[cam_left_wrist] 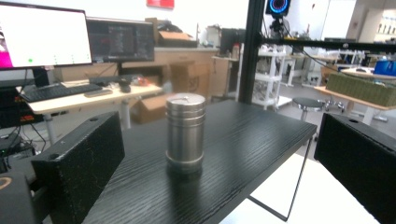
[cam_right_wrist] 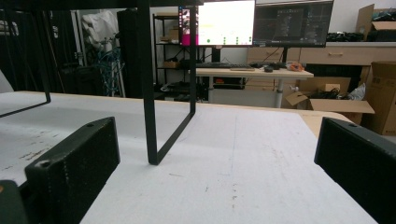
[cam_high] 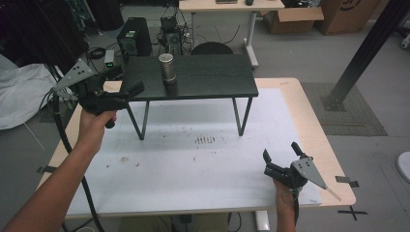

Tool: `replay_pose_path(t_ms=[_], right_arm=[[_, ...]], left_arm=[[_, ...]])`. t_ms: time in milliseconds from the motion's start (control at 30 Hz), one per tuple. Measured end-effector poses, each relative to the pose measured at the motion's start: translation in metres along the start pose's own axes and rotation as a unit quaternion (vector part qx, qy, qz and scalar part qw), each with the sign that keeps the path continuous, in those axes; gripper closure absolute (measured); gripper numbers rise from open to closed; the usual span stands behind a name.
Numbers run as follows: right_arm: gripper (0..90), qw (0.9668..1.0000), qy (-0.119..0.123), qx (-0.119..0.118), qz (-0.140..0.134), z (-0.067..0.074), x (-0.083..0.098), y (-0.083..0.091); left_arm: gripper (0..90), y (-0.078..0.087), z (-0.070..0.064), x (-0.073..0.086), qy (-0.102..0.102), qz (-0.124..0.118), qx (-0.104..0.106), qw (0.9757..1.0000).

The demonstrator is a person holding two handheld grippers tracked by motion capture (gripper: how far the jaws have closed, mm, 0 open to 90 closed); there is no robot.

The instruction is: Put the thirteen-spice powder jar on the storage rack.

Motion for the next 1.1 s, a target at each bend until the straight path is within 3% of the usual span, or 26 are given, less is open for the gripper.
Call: replay_pose_path(t_ms=[233,500,1100], right_arm=[[0.0,1.0,0.0,0.0,0.001,0.0,0.0,0.0],[0.0,1.0,0.001,0.0,0.0,0.0,0.0,0.0],[0.0,1.0,0.002,-0.001,0.002,0.0,0.0,-0.001]], left_arm=[[2.1,0.019,0.002,0.008,-0.017,-0.019,-0.013,0.9996],[2.1,0.042,0.003,0.017,-0.023,-0.033,-0.025,0.9989],[2.1,0.076,0.015,0.046,-0.029,-0.038,-0.063,0.9968]])
Point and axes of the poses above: each handheld gripper's, and its own axes: y roughly backward along the jaws, x roughly out of its underside, z roughly to its left, the point moved 9 cm from there along -y, roughly forward along the jaws, and after that the axes turned 9 degrees about -z, right-handed, at the moved point
